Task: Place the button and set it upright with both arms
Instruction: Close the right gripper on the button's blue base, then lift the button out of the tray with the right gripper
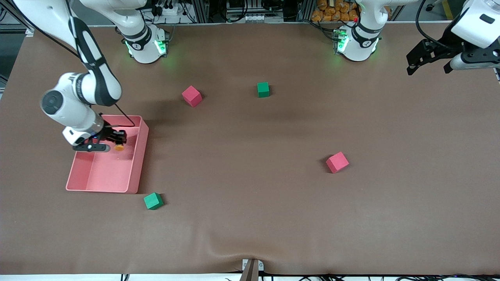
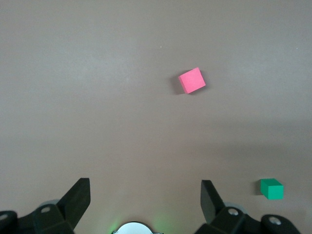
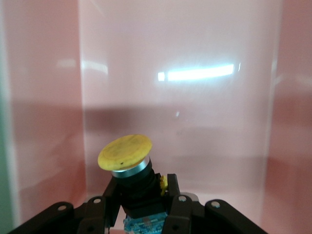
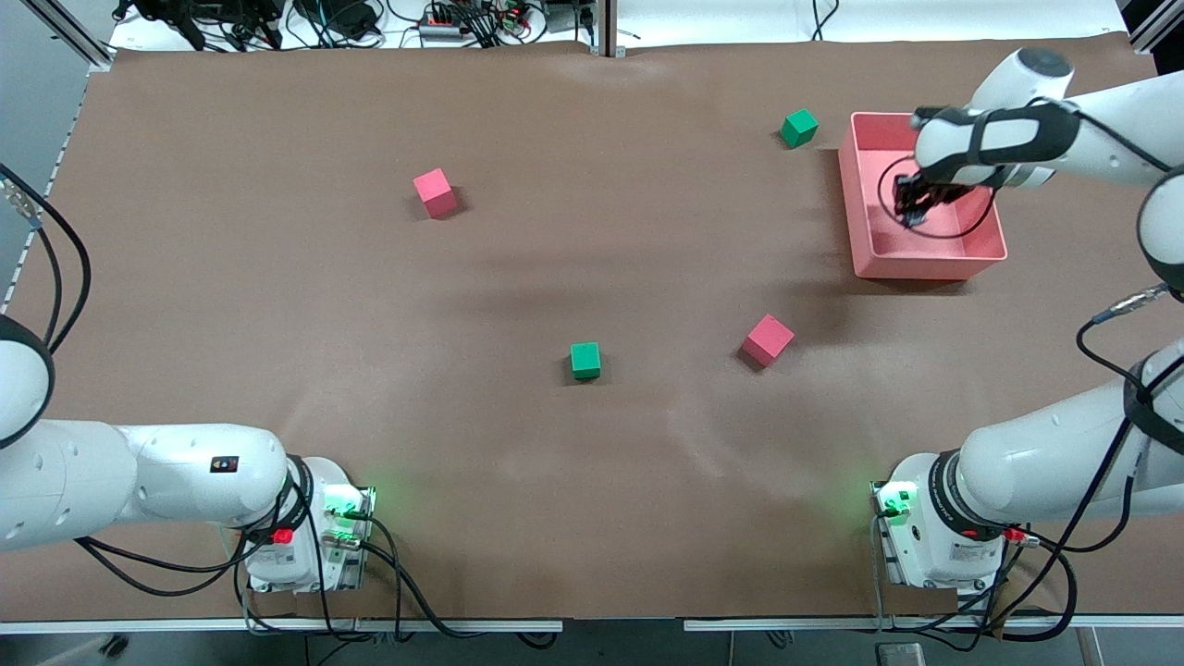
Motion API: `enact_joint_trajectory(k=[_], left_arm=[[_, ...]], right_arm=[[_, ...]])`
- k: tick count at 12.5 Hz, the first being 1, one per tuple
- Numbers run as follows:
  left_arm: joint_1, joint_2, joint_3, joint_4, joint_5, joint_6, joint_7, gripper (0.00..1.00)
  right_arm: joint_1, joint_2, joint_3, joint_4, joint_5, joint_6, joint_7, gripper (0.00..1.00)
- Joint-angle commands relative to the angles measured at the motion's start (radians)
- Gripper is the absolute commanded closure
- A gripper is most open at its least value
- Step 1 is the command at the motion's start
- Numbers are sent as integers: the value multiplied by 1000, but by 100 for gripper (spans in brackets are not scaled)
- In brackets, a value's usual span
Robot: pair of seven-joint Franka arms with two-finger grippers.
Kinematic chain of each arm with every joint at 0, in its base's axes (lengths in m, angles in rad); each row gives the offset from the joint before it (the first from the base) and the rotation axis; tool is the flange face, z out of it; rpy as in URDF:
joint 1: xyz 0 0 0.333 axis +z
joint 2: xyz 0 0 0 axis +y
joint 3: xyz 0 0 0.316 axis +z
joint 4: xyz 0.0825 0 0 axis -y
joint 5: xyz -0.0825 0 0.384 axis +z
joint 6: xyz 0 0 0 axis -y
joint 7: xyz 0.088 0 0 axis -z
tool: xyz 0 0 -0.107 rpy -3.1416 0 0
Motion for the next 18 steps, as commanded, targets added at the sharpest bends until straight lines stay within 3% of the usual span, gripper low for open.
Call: enact_joint_trajectory(k=[1,3,6,8,11,13,18], left_arm=[[-2,25,-13,24,3,2,-5,0],[-3,31,-42,26,23,24,13,0],[3,23,-72,27,26,21,15,0],[4,13,-97,26,26,13,6,0],[12,3,-93,27,26,-14,15,0],[12,8,-92,33,26,-13,15,0],[10,19,-96,32,26,-7,13,0]], right_arm=[[-14,-128,9,-11,-19,-34,-29,100],[-10,-215,15,-8,-19,-107,-31,100],[29,-310,49,62,-19,-332,-20,100],[38,-323,94,147,-19,-452,-19,100],[50,-308,164,208,-17,-467,20,100],[105,-257,168,248,-17,-458,76,100],[327,-21,168,442,-20,-425,389,100]])
